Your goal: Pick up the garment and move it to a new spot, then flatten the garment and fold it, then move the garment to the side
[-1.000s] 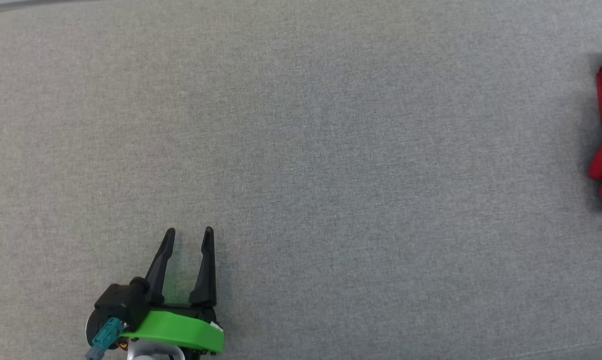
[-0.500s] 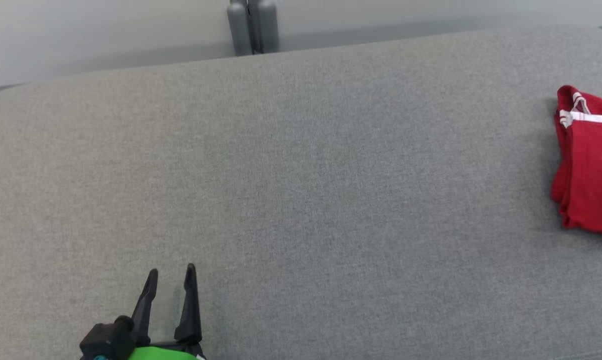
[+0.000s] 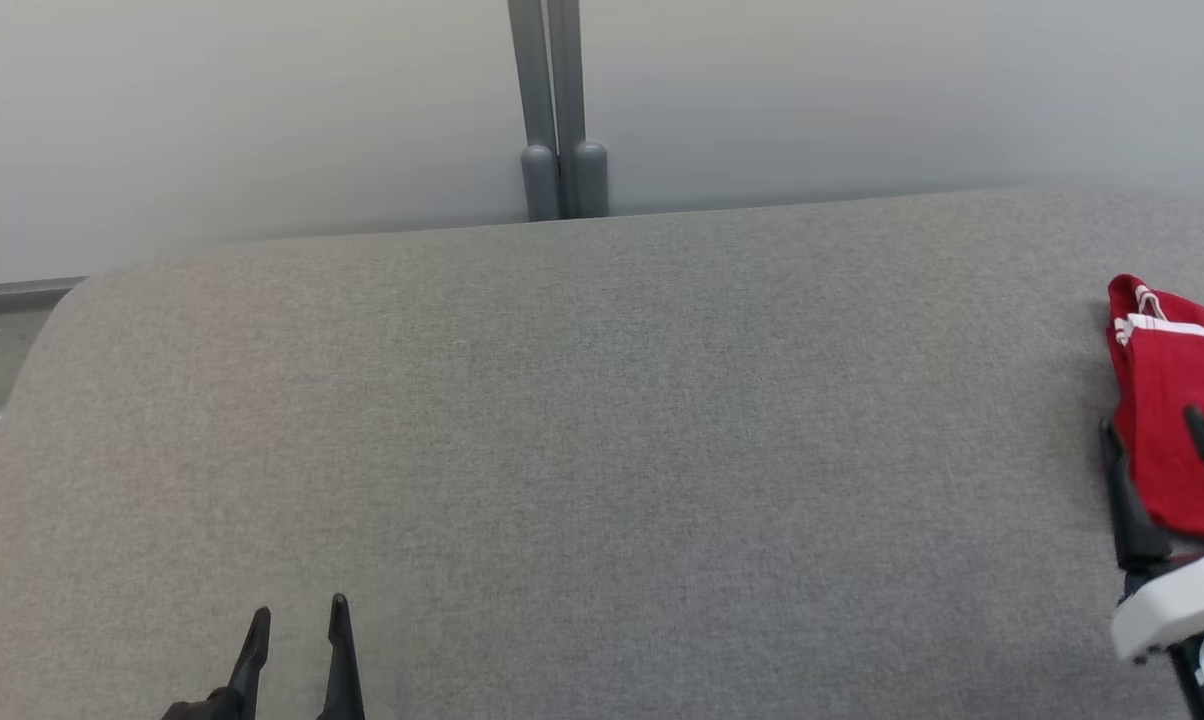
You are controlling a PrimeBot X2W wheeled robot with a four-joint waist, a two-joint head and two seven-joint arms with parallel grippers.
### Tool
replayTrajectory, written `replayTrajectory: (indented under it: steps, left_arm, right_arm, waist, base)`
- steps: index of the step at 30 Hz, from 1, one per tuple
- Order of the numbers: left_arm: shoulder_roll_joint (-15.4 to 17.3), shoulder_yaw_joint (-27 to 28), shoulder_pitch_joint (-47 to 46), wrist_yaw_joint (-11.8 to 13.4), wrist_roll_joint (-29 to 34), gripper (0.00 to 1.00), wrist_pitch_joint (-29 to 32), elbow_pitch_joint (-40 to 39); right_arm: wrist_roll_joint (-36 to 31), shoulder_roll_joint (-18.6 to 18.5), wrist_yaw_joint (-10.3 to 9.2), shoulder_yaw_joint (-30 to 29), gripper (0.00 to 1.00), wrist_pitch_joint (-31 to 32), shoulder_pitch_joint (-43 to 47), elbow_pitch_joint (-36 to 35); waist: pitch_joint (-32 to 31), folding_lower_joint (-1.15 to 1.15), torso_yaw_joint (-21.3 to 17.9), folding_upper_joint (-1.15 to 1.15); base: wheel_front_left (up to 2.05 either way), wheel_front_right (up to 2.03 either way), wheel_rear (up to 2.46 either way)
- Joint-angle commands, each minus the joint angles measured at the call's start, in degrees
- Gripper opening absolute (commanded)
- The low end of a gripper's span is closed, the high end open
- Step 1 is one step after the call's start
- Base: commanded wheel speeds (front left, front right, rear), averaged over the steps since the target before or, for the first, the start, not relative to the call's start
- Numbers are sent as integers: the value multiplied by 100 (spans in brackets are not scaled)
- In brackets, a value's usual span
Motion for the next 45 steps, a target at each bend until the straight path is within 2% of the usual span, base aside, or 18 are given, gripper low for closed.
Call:
replayTrajectory:
  steps: [1,6,13,25,26,30,45]
  left_arm:
    - [28,48,73,-17,121,100,0,61]
    - [25,93,45,-138,300,100,0,204]
    - [26,61,21,-386,322,100,0,98]
    - [26,-191,-200,-563,275,100,1,123]
    - [-1,-203,-119,-552,278,0,0,126]
    - [-15,-232,-35,-551,236,0,7,299]
    - [77,-99,-341,-555,-1397,0,344,305]
  right_arm:
    - [-99,218,-6,-4,100,-211,241,91]
    - [-476,852,-6,-29,100,-462,657,210]
    - [-861,1542,-7,-319,100,-466,964,-309]
    - [-1093,1783,-6,-740,100,-468,1020,-393]
    - [-1073,1792,1,-722,0,-444,952,-349]
    - [-1034,1879,1,-717,0,-403,944,-131]
    - [702,1896,0,-650,0,24,651,-8]
  waist:
    - [-184,0,237,0]
    - [-234,0,362,0]
    - [-238,0,351,0]
    - [-142,0,301,0]
    - [-150,0,296,0]
    - [-149,0,294,0]
    - [-127,0,249,0]
  base:
    - [0,0,0]
    - [0,0,0]
    - [0,0,0]
    - [0,0,0]
    - [0,0,0]
    - [0,0,0]
    - [0,0,0]
